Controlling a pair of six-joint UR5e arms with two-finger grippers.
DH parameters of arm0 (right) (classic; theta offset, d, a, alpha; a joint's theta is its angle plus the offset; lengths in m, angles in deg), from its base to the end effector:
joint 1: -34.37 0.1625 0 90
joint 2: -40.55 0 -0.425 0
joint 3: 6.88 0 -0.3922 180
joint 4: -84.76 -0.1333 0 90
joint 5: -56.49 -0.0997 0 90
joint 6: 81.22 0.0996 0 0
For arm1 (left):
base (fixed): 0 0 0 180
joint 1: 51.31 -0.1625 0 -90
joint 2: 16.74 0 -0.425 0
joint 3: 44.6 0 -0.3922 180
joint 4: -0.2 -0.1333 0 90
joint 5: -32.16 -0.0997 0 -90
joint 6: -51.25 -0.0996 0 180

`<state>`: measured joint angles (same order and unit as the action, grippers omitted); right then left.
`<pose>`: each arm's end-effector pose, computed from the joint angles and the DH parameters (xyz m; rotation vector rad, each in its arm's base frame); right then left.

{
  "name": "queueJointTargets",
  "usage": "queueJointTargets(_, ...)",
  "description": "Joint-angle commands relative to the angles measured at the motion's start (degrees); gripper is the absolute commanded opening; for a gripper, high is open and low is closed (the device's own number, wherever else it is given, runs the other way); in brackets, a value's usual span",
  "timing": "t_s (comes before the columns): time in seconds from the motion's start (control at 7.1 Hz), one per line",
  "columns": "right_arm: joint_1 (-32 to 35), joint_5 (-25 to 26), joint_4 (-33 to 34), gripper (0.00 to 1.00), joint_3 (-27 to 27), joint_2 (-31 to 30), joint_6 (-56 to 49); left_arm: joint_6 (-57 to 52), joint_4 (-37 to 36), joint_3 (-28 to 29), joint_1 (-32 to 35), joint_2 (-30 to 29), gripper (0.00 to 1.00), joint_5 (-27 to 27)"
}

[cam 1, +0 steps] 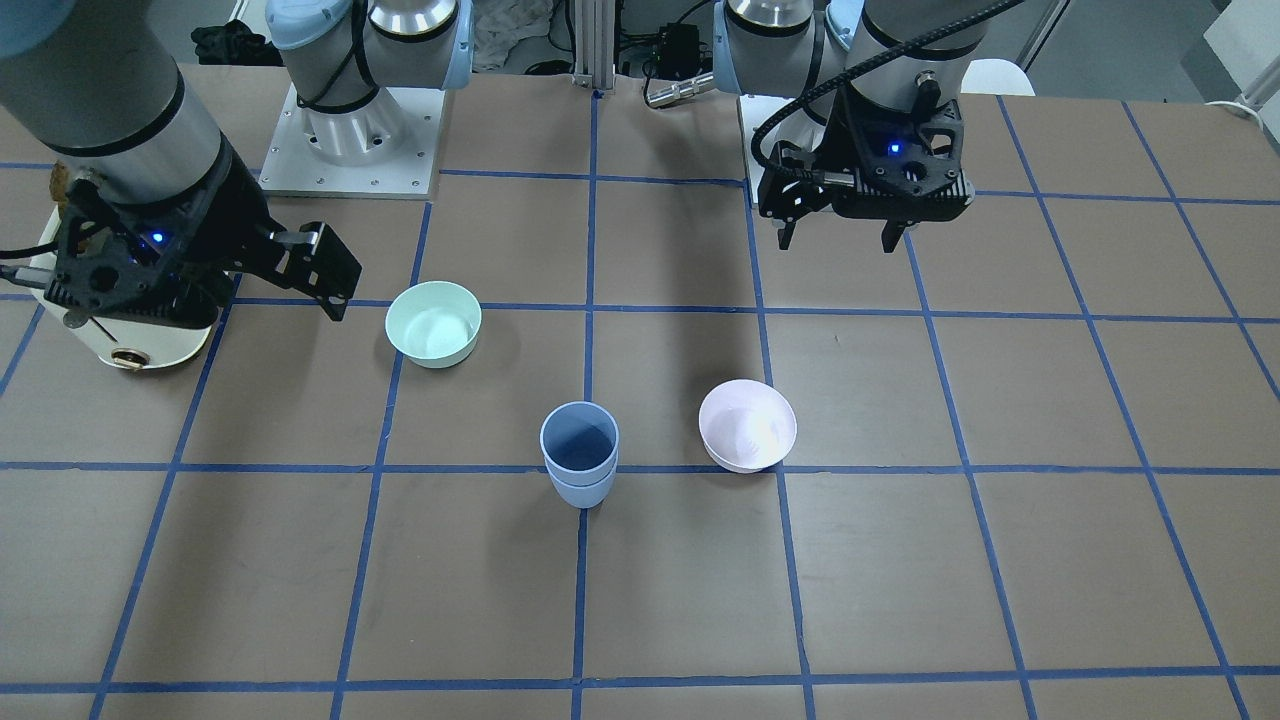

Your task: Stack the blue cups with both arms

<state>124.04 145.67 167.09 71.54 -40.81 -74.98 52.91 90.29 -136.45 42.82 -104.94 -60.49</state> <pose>0.1316 -0.5474 0.4953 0.1802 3.1237 0.1302 -0.1628 -0.4678 0.4872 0.0668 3.0946 0.0002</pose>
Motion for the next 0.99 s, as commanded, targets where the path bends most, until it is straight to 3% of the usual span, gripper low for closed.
queueJointTargets(0.0, 0.06, 2.65, 0.63, 1.0, 5.66, -4.57, -3.95, 0.01, 0.0, 0.0, -0.17, 0.3, 1.0, -0.07)
queueJointTargets(0.85, -0.11, 3.01, 0.65, 1.0, 7.54, -6.97, -3.43, 0.01, 0.0, 0.0, 0.0, 0.22, 1.0, -0.07)
